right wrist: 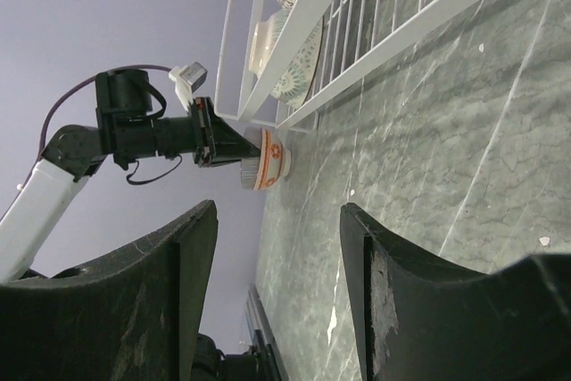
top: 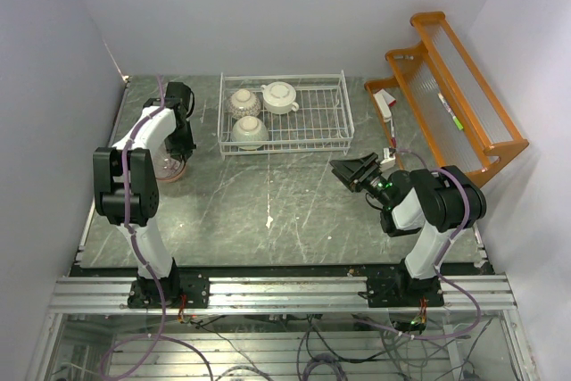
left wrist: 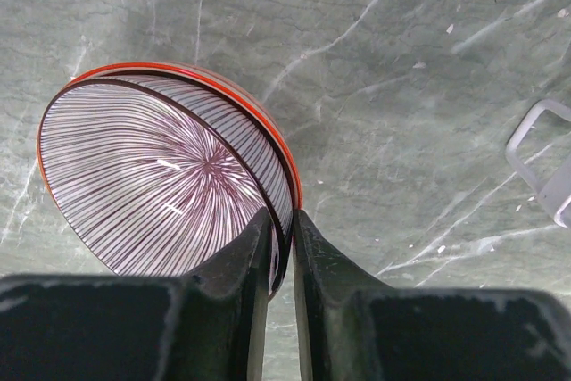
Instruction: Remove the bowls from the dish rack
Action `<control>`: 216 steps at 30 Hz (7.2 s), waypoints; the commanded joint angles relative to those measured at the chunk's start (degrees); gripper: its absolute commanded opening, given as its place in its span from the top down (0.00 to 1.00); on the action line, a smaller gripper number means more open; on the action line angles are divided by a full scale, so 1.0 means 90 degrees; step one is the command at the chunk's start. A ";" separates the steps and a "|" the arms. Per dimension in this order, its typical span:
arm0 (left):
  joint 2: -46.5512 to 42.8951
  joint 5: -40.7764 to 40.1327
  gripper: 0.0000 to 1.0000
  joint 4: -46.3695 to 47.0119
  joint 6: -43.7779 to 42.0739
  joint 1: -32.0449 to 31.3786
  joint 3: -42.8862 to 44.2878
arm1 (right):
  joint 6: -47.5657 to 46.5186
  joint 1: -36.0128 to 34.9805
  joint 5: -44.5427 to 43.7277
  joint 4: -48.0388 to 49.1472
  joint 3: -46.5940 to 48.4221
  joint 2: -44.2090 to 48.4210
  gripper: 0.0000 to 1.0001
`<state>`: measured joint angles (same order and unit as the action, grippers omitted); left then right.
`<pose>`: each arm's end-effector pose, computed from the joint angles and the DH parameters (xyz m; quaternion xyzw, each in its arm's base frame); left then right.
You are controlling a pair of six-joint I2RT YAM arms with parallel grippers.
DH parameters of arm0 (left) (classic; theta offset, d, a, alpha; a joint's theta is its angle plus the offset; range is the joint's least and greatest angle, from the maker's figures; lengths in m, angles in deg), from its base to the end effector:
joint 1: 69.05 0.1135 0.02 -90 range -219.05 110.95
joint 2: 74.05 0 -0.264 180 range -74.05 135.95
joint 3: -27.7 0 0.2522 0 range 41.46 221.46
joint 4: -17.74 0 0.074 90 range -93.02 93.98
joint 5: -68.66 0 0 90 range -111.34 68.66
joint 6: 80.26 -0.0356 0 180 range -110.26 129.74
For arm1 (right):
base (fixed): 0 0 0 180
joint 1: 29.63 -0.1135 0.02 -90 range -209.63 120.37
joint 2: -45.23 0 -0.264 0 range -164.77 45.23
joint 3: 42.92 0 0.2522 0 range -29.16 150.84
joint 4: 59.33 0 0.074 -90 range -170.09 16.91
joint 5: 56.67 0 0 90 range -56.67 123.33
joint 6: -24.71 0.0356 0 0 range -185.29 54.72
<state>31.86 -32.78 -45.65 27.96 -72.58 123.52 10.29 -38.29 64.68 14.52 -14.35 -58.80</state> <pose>0.3714 -0.0158 0.2188 -0.1401 0.9748 0.0699 0.1590 0.2460 0.0562 0.1226 0.2235 0.6797 0.5938 0.3679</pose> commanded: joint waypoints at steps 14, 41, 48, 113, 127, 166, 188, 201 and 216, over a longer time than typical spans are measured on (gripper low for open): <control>-0.0262 -0.0503 0.66 -0.0299 0.0113 0.0081 0.0209 | -0.0143 0.0087 0.0119 0.1852 -0.0054 -0.0126 0.44; -0.0657 -0.0340 0.59 -0.0332 0.0163 0.0080 0.0242 | -0.0175 0.0099 0.0168 0.1852 0.0034 -0.0422 0.43; -0.0486 -0.0283 0.60 -0.0286 0.0129 0.0085 0.0141 | -0.0175 0.0094 0.0173 0.1857 0.0025 -0.0419 0.44; -0.5468 0.2806 0.16 0.3189 0.0215 0.0439 -0.2892 | -0.6320 -0.3039 -0.3520 -0.7088 0.7824 -0.1932 0.24; -0.5520 0.2972 0.11 0.3333 0.0261 0.0890 -0.3004 | -0.7449 -0.3668 -0.4593 -0.7768 0.9020 -0.3037 0.11; -0.5363 0.3078 0.12 0.3351 0.0232 0.0932 -0.3040 | -0.7205 -0.3777 -0.3942 -0.7570 0.8592 -0.2274 0.16; -0.5306 0.3053 0.11 0.3314 0.0232 0.0932 -0.3050 | -0.7278 -0.3834 -0.4042 -0.7752 0.8847 -0.2736 0.27; -0.5281 0.3081 0.11 0.3315 0.0231 0.0935 -0.3052 | -0.7355 -0.3841 -0.4129 -0.7786 0.8777 -0.2656 0.51; -0.5249 0.3079 0.11 0.3307 0.0217 0.0929 -0.3045 | -0.7287 -0.3832 -0.4214 -0.8118 0.9274 -0.2490 1.00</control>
<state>-15.33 -6.53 -17.67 30.12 -64.95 96.24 -56.07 -72.61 27.70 -56.14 65.34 -82.76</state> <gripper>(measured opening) 0.887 0.551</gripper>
